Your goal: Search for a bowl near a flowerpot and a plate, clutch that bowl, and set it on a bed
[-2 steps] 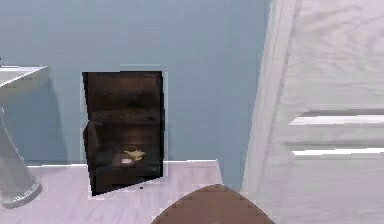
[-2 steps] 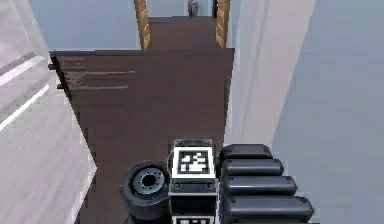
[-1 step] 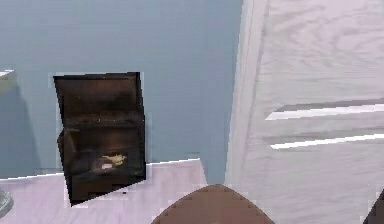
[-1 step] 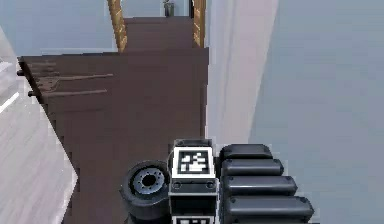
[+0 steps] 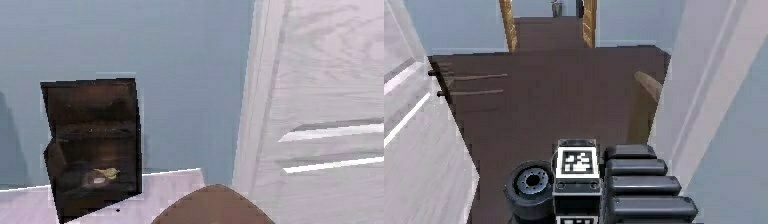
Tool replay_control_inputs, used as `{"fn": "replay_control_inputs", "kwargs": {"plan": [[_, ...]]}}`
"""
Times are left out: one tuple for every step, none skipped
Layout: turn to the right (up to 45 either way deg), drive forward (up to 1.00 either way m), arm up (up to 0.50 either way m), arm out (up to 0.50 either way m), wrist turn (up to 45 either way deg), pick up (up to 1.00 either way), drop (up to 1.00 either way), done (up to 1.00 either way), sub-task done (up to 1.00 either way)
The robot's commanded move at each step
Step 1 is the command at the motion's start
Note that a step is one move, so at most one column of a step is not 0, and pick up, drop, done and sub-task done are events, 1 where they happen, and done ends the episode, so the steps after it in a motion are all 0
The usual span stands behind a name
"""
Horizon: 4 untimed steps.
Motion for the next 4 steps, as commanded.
{"fn": "replay_control_inputs", "kwargs": {"plan": [[45.0,0.00,0.00,0.00,0.0,0.00,0.00,0.00,0.00],[27.0,0.00,0.00,0.00,0.0,0.00,0.00,0.00,0.00],[0.0,0.55,0.00,0.00,0.0,0.00,0.00,0.00,0.00],[36.0,0.00,0.00,0.00,0.0,0.00,0.00,0.00,0.00]]}}
